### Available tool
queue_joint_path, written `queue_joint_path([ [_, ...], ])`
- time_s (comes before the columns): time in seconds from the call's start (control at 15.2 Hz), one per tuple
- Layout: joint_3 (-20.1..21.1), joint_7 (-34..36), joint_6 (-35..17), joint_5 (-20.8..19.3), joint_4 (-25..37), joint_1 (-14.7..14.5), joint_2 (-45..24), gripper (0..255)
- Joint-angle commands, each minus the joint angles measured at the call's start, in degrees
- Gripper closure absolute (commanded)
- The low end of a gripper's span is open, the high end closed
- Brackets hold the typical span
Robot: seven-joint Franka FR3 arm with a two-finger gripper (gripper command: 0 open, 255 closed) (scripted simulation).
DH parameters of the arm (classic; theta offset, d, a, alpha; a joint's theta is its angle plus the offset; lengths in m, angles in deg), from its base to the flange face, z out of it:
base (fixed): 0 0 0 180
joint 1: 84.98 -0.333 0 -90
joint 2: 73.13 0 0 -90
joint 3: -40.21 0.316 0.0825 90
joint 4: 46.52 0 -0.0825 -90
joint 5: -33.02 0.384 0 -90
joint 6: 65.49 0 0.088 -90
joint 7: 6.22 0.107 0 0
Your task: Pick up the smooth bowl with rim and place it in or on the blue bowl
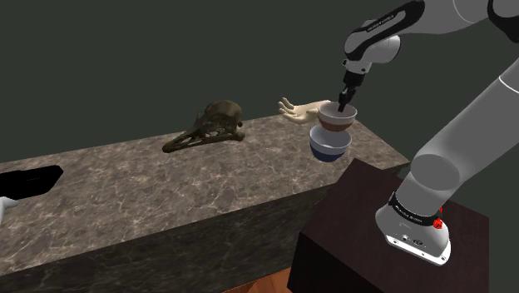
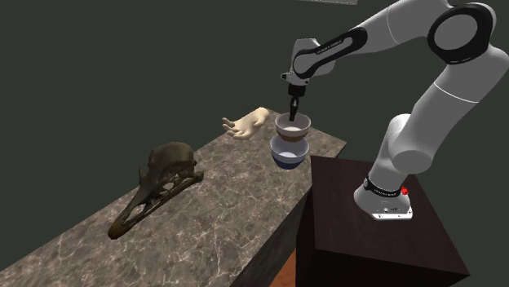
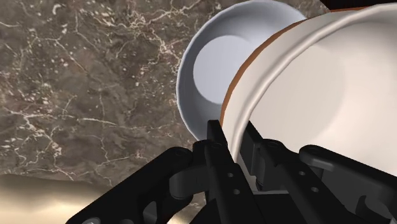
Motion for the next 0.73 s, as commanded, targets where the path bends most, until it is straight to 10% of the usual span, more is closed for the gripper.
queue_joint_path([
  [0.0,-0.1,-0.4,-1.6,0.4,-0.9,-0.1,-0.7,255],
  [0.66,-0.7,-3.2,-8.0,3.2,-3.5,-0.6,-5.1,255],
])
